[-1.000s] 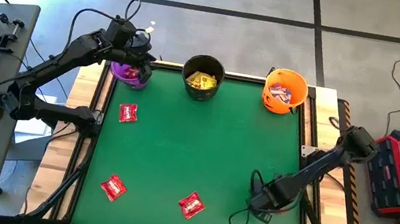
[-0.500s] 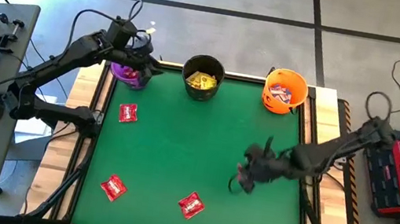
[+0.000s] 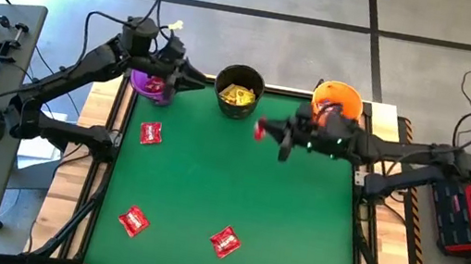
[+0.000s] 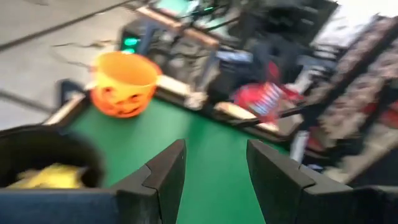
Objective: Sort candy by brand, put in halloween buckets
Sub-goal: Put the red candy pack into the violet bucket
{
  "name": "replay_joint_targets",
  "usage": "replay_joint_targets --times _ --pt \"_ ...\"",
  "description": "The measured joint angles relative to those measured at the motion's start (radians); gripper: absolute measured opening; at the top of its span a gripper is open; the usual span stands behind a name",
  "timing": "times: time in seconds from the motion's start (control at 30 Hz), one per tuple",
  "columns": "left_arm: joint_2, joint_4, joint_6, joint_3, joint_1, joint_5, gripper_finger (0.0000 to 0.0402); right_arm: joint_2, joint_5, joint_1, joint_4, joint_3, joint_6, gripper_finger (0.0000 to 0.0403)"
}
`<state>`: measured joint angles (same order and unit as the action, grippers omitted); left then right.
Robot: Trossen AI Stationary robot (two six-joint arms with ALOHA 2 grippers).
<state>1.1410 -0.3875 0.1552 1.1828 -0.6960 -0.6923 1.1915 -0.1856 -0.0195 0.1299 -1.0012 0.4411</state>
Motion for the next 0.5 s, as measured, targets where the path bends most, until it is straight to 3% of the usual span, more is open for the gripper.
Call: replay_joint_targets --times 0.27,0.5 --pt "0.059 0.217 0.266 0.0 0.034 -0.136 0.0167 0.0 0.191 -0.136 0.341 0.0 -0.078 0.0" --pt "0.17 0.553 0.552 0.0 0.102 -0.166 0.0205 0.0 0.248 -0.165 0.491 0.0 -0.136 0.0"
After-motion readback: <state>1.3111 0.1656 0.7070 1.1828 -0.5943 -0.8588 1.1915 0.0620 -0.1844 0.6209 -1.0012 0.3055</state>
